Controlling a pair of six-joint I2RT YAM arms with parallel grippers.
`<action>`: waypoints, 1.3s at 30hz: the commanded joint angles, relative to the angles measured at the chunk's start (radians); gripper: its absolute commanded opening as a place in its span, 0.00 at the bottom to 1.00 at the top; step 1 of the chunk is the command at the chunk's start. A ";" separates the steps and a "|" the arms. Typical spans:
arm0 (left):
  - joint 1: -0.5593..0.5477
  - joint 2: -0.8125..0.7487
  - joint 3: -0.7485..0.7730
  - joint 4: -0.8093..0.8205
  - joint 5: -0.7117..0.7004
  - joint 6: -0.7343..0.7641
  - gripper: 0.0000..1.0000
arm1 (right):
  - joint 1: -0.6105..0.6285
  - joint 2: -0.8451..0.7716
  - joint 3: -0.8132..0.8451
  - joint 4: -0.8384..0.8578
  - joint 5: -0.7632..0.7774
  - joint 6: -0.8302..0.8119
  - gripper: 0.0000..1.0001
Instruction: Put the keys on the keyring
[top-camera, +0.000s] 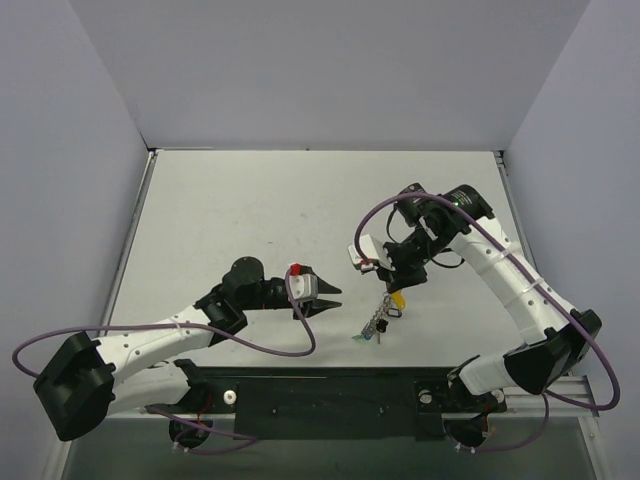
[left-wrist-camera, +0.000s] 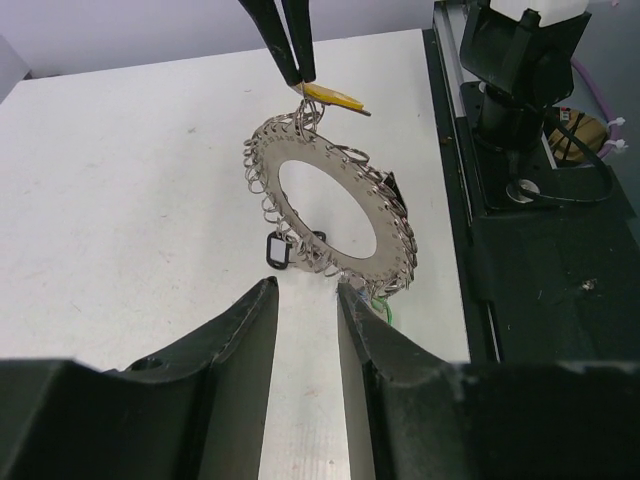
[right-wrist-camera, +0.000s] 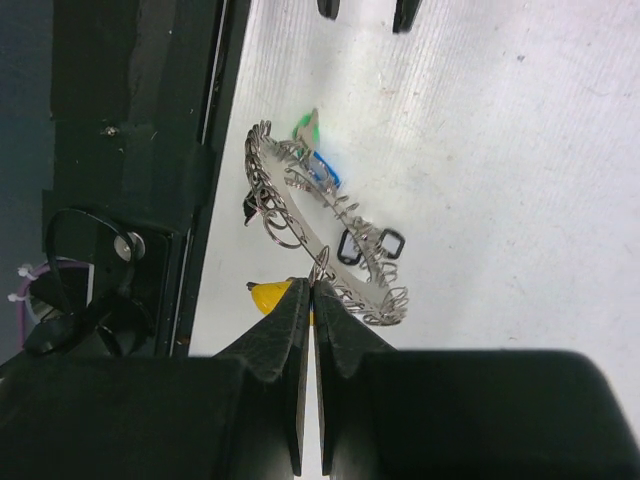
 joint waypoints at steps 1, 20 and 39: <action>0.009 0.025 -0.020 0.188 0.033 -0.050 0.40 | 0.043 -0.018 0.068 -0.058 -0.009 -0.036 0.00; -0.084 0.037 -0.063 0.342 -0.037 -0.172 0.35 | 0.208 0.078 0.178 -0.060 0.027 -0.081 0.00; -0.115 0.051 -0.104 0.486 -0.197 -0.283 0.31 | 0.239 0.077 0.192 -0.027 0.020 -0.044 0.00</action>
